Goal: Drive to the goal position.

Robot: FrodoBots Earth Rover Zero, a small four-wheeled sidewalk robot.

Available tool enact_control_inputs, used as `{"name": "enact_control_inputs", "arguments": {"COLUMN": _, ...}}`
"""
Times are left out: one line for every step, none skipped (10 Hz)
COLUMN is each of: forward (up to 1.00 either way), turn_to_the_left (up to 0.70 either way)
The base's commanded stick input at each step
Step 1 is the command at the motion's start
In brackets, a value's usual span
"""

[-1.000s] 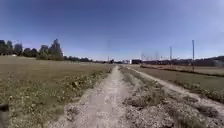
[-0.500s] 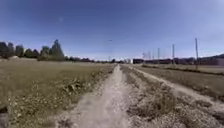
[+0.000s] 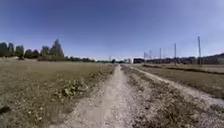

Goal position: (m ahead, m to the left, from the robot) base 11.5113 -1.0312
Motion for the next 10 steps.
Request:
{"name": "enact_control_inputs", "arguments": {"forward": 0.7, "turn_to_the_left": 0.0}}
{"name": "enact_control_inputs", "arguments": {"forward": 0.7, "turn_to_the_left": 0.0}}
{"name": "enact_control_inputs", "arguments": {"forward": 0.7, "turn_to_the_left": 0.0}}
{"name": "enact_control_inputs", "arguments": {"forward": 0.7, "turn_to_the_left": 0.0}}
{"name": "enact_control_inputs", "arguments": {"forward": 0.7, "turn_to_the_left": 0.0}}
{"name": "enact_control_inputs", "arguments": {"forward": 0.7, "turn_to_the_left": 0.0}}
{"name": "enact_control_inputs", "arguments": {"forward": 0.7, "turn_to_the_left": 0.0}}
{"name": "enact_control_inputs", "arguments": {"forward": 0.7, "turn_to_the_left": 0.0}}
{"name": "enact_control_inputs", "arguments": {"forward": 0.7, "turn_to_the_left": -0.08}}
{"name": "enact_control_inputs", "arguments": {"forward": 0.7, "turn_to_the_left": -0.32}}
